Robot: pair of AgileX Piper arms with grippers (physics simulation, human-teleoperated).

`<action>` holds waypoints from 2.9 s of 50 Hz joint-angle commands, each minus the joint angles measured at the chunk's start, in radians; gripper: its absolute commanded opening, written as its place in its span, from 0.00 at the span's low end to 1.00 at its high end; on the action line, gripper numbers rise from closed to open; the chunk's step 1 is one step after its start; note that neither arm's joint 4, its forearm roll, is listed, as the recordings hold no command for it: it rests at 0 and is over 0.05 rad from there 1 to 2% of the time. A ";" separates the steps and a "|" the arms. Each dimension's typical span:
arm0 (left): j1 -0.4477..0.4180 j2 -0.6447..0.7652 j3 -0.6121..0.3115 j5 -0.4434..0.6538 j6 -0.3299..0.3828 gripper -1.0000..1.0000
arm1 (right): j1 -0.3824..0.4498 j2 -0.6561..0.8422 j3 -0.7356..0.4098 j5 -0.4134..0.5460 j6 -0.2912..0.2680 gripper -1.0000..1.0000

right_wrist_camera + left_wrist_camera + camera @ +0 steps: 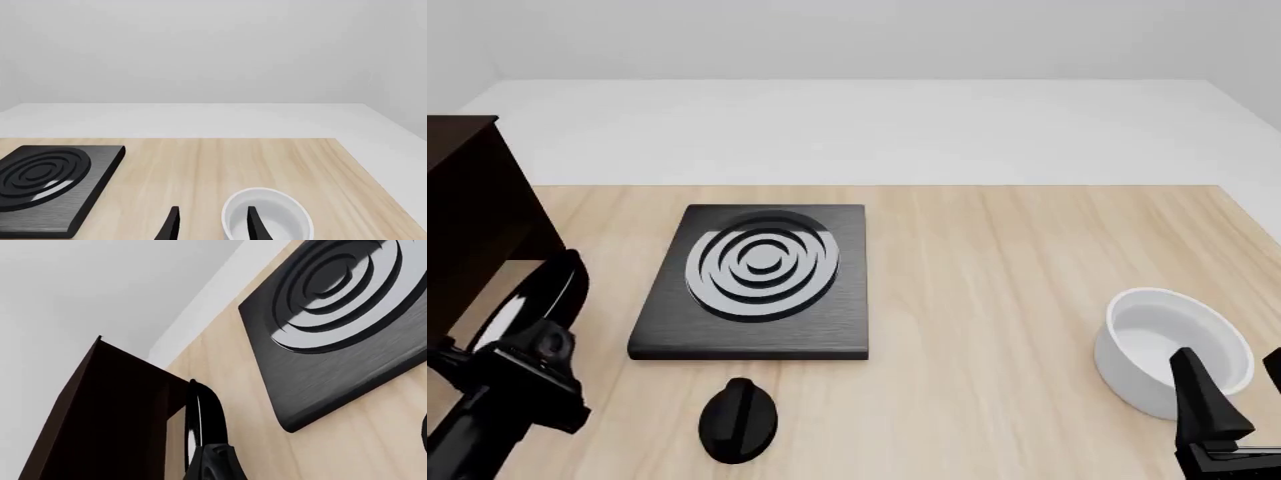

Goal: Put the frying pan under the cabinet shelf.

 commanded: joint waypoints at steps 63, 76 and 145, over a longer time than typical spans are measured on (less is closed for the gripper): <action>0.347 0.333 0.000 -0.271 -0.033 0.00 | 0.000 0.000 0.000 0.000 0.000 1.00; 0.380 0.370 -0.001 -0.271 0.001 0.00 | 0.000 0.000 0.000 0.000 0.000 1.00; 0.474 0.699 -0.143 -0.271 0.270 1.00 | 0.000 0.000 0.000 0.000 0.000 1.00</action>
